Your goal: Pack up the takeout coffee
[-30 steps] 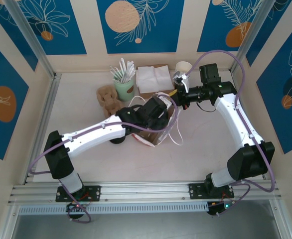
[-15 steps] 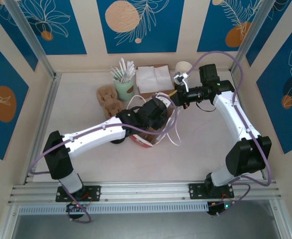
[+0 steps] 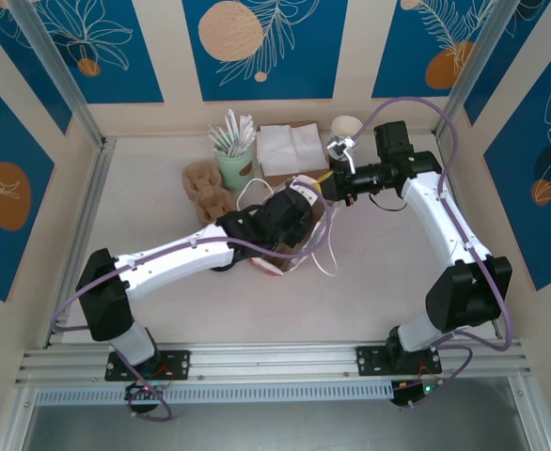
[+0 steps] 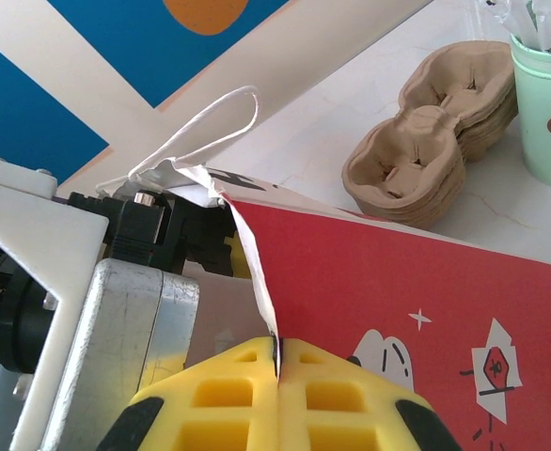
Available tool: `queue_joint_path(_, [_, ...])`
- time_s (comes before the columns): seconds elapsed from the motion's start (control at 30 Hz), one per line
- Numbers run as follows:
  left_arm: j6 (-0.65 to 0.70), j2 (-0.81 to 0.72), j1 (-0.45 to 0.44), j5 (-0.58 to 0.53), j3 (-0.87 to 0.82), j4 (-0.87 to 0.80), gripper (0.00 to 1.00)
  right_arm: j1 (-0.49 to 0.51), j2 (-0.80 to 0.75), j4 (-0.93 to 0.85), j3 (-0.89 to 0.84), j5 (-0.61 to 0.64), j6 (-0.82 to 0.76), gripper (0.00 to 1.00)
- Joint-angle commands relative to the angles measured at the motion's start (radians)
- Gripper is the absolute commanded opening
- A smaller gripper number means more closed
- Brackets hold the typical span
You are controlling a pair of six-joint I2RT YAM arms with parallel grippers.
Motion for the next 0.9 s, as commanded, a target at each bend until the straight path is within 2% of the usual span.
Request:
queue_joint_path(0.0, [0.007,-0.02,-0.004,-0.027,-0.004,0.017,0.62,0.009,0.002,-0.03,0.011,-0.041,-0.017,0.0])
queue_joint_path(0.47, [0.03,-0.025,-0.004,-0.055,-0.013,0.015,0.62,0.012,-0.018,-0.046,-0.013,-0.056,-0.022,0.0])
queue_joint_path(0.87, [0.011,-0.025,-0.004,-0.01,-0.024,0.0,0.62,0.032,-0.017,-0.055,-0.01,-0.058,-0.032,0.0])
